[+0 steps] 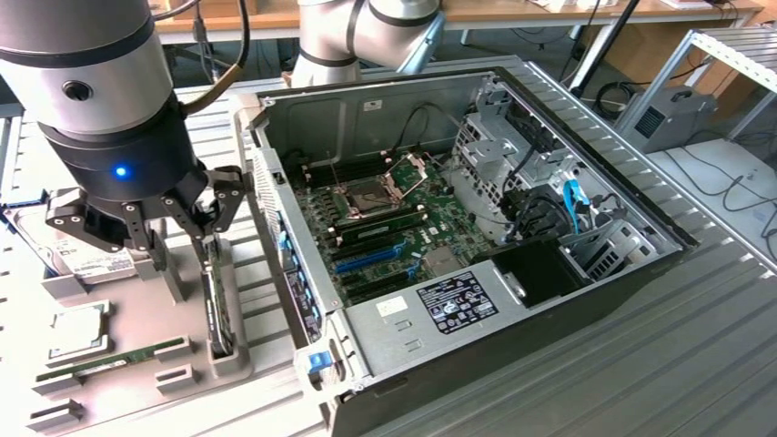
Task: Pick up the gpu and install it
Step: 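Pick up the gpu and move the gpu toward the slot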
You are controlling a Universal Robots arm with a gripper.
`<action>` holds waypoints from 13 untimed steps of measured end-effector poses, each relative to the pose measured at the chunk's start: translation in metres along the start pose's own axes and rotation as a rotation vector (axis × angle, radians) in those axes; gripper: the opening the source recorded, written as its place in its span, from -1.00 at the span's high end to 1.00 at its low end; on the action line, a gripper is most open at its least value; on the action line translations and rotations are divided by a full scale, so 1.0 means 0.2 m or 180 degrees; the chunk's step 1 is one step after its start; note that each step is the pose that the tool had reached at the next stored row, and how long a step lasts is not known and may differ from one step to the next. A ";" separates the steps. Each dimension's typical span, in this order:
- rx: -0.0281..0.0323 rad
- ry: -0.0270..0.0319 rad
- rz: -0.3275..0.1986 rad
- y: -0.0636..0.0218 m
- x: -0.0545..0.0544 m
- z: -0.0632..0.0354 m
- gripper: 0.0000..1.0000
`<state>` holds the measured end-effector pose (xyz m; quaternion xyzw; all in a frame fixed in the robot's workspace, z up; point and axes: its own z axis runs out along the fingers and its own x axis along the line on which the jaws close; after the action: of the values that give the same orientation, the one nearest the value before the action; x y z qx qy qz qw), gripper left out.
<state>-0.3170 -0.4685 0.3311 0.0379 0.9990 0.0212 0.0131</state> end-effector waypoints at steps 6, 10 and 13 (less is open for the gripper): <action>0.0000 0.0000 0.0000 -0.001 -0.01 0.011 0.16; 0.0000 0.0000 0.0000 0.001 -0.03 0.019 0.16; 0.0000 0.0000 0.0000 0.002 -0.06 0.024 0.16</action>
<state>-0.3055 -0.4686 0.3265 0.0379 0.9990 0.0212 0.0131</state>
